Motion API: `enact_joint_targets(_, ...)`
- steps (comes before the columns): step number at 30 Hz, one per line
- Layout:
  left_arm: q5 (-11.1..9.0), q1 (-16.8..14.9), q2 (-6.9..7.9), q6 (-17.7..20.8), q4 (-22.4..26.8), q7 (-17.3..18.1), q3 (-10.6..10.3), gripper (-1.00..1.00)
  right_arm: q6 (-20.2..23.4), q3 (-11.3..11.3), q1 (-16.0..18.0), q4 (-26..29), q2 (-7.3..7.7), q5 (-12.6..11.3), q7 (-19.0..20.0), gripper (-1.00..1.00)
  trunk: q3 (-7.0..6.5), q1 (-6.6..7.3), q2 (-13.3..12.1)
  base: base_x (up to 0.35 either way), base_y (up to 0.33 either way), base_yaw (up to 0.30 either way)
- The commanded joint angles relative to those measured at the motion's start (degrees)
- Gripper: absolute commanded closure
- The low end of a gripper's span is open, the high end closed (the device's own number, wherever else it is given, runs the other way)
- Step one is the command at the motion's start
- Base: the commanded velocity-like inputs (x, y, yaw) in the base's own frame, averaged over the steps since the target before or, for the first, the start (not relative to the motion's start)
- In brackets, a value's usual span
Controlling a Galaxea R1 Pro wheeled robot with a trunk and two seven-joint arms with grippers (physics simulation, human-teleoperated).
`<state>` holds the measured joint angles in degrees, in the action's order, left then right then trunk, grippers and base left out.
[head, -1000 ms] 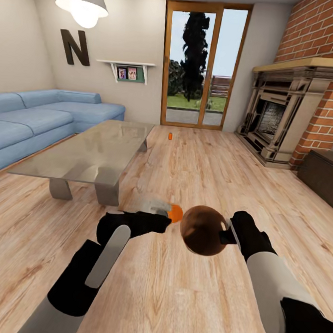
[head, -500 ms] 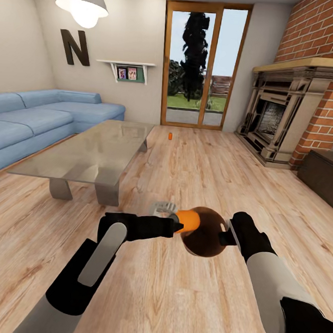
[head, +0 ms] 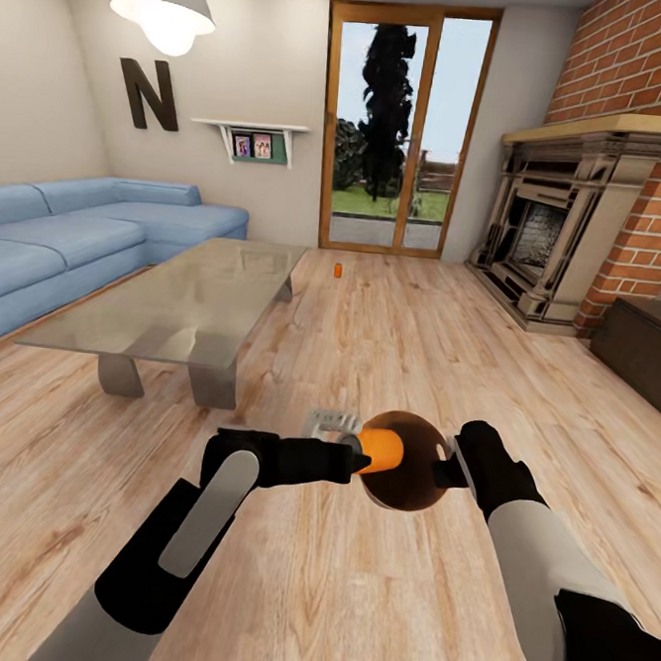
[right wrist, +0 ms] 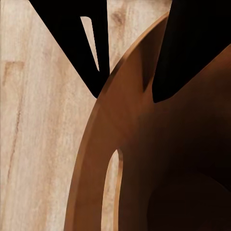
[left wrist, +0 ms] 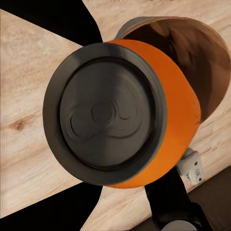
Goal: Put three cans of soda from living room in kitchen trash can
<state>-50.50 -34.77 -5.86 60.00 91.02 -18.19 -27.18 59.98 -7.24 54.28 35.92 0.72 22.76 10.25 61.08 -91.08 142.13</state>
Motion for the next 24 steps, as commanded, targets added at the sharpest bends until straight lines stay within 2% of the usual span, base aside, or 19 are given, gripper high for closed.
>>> enact_joint_targets(1, 0.17, 0.01, -0.02, 0.00, -0.11, -0.12, -0.21, 1.00, 0.02, 0.00, 0.03, 0.05, -0.01, -0.70, 0.12, 1.00, -0.01, 0.01, 0.01, 0.000, 0.000, 0.000)
enact_joint_targets(24, 0.71, -0.03, -0.12, 0.00, -1.18, -0.44, -0.29, 1.00, 0.02, 0.03, 0.03, 0.03, -0.09, -0.69, 0.12, 1.00, -0.01, 0.01, 0.01, 0.000, 0.000, 0.000)
